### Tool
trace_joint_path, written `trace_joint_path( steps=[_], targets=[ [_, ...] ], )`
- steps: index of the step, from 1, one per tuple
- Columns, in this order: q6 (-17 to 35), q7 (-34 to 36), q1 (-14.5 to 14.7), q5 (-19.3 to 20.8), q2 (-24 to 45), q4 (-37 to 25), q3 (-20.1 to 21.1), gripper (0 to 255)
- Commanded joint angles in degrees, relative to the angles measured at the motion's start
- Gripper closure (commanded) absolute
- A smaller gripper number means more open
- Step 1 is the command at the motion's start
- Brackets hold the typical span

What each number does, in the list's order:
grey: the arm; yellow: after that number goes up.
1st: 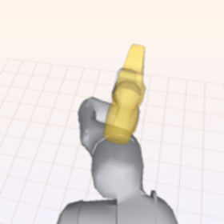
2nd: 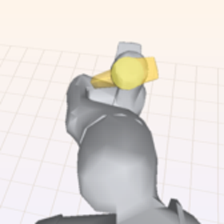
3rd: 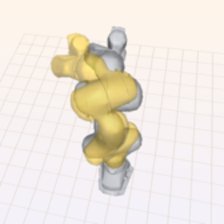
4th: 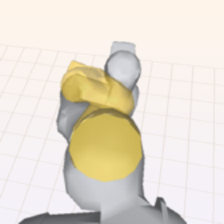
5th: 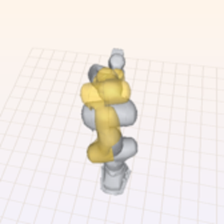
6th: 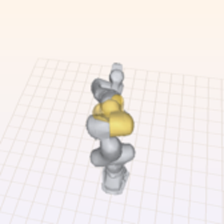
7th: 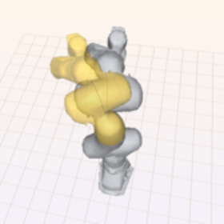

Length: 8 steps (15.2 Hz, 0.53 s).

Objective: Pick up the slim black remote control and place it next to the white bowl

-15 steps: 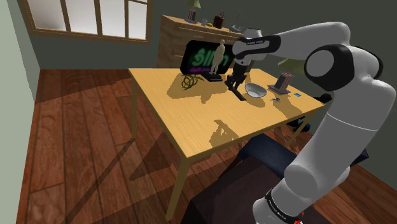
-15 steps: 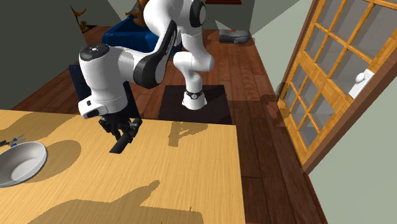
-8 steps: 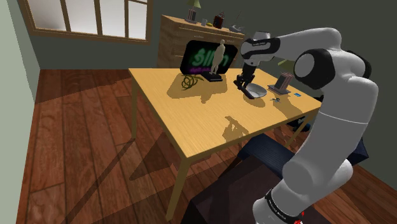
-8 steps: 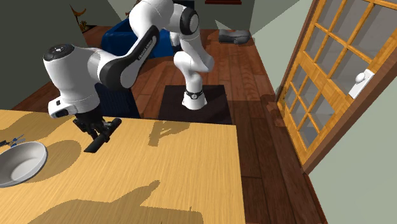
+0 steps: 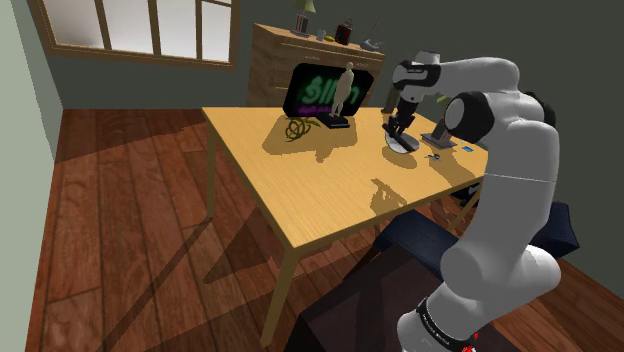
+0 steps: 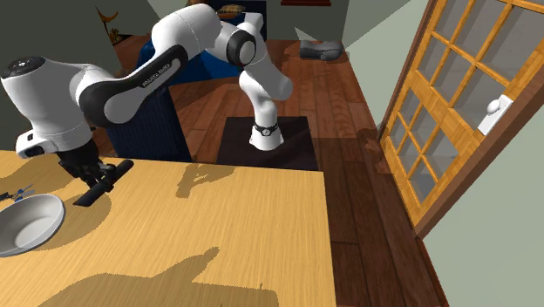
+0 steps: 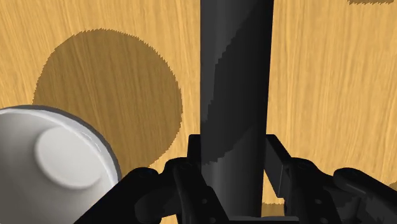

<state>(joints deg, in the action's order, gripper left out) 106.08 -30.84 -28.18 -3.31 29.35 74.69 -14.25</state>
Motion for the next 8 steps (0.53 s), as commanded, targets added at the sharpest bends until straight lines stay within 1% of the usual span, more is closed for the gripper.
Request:
trace_joint_path(
  steps=[1,4,5,6,8],
  targets=[
    [-1.7,-2.3,-2.3,-0.9,3.3,-5.2,-0.2,255],
    [-6.0,-5.0,-6.2,-2.4,10.3,-16.4,-0.2,255],
    [-8.0,-5.7,-7.7,-2.9,13.2,-21.4,-0.1,255],
    [-10.8,-6.5,-9.5,-3.5,17.1,-28.1,0.1,255],
    [-8.6,-6.5,-9.2,-3.4,16.3,-25.3,0.1,255]
  ],
)
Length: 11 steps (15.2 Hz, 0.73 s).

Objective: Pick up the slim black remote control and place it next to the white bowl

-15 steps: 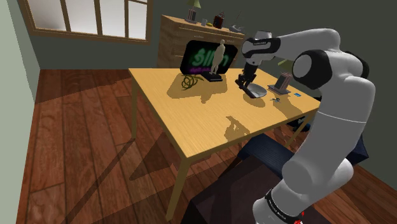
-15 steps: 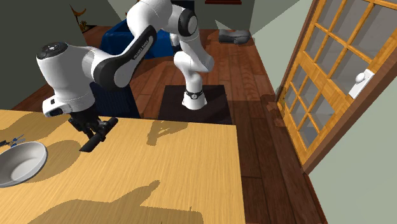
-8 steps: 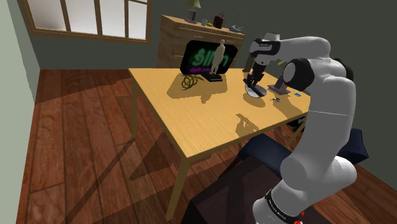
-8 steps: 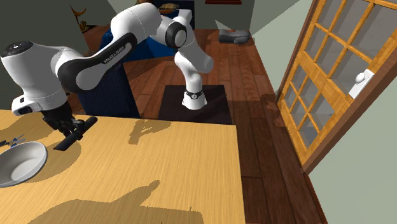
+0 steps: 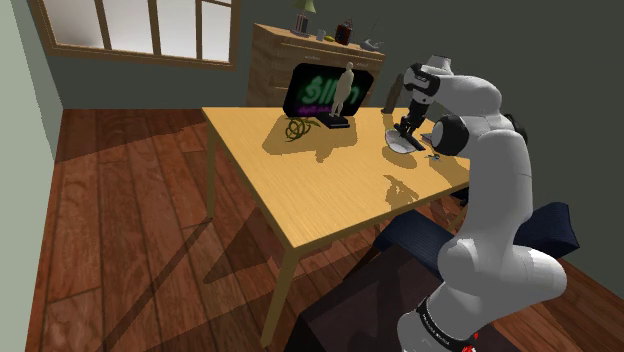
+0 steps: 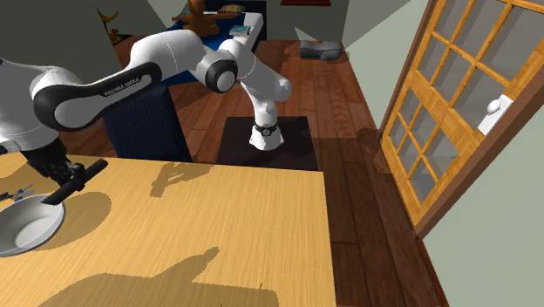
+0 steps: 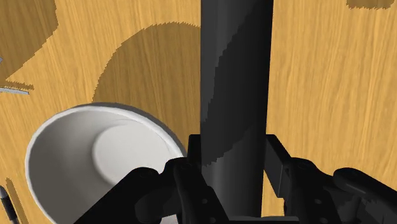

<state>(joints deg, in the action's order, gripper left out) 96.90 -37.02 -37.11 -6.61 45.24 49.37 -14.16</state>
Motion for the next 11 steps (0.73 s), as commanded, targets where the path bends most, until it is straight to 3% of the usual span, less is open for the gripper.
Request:
trace_joint_path(
  steps=[1,11],
  targets=[
    [1.5,-0.3,-0.1,-0.1,0.2,1.3,0.0,255],
    [9.8,-0.4,0.9,-0.1,-0.6,10.5,0.0,255]
  ],
)
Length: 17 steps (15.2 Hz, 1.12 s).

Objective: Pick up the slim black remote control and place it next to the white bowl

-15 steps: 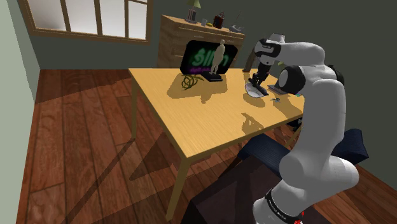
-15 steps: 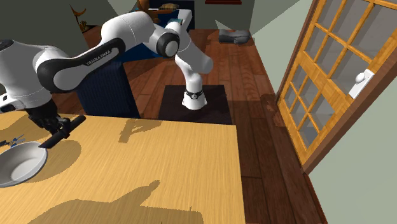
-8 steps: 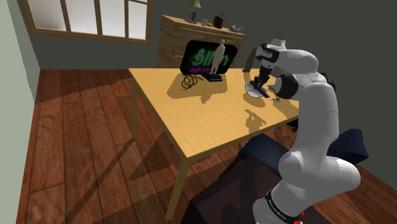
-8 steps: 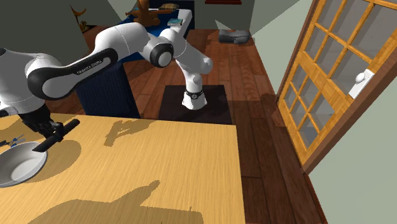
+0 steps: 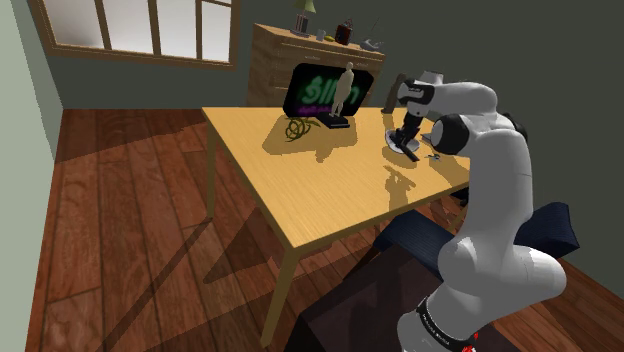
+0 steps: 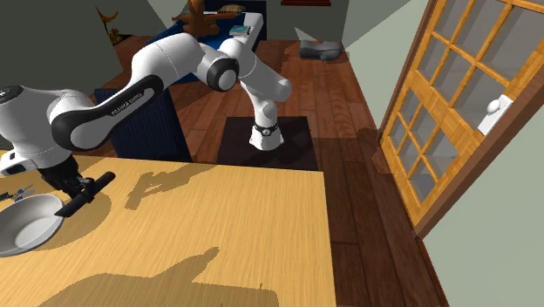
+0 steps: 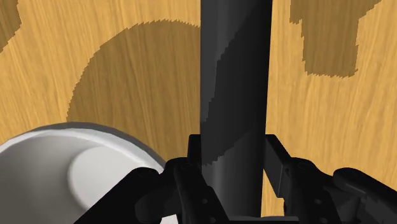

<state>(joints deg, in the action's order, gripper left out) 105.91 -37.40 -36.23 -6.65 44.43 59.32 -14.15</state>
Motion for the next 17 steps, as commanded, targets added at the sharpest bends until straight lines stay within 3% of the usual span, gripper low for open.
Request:
trace_joint_path(
  steps=[1,12,17],
  targets=[
    [1.5,-0.1,0.0,-0.1,0.3,1.2,0.0,255],
    [8.6,-0.2,0.4,-0.5,2.0,6.6,0.3,255],
    [8.6,-0.2,0.4,-0.5,2.1,6.6,0.3,255]
  ],
)
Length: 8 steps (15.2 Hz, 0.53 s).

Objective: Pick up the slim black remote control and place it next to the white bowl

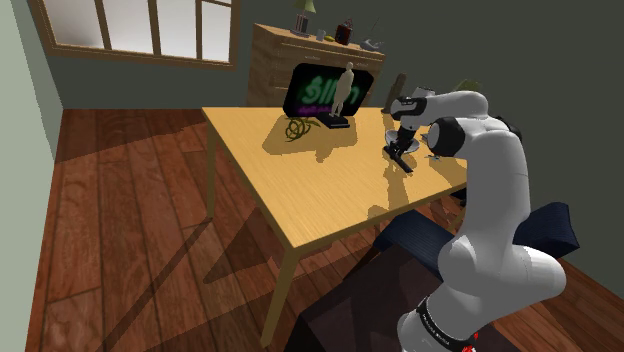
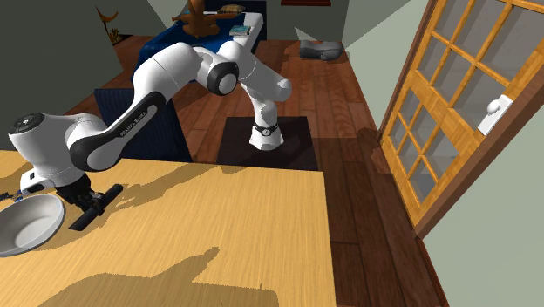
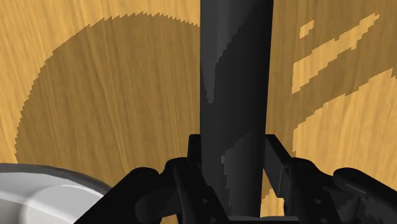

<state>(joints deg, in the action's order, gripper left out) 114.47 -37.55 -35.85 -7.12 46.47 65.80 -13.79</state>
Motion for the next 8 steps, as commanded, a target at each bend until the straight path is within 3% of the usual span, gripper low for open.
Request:
trace_joint_path(
  steps=[1,2,3,8],
  targets=[
    [0.0,0.0,0.0,0.0,0.0,0.1,0.0,255],
    [0.0,0.0,0.0,0.0,0.0,0.1,0.0,255],
    [0.0,0.0,0.0,0.0,0.0,0.1,0.0,0],
    [0.0,0.0,0.0,0.0,0.0,0.1,0.0,0]
  ],
)
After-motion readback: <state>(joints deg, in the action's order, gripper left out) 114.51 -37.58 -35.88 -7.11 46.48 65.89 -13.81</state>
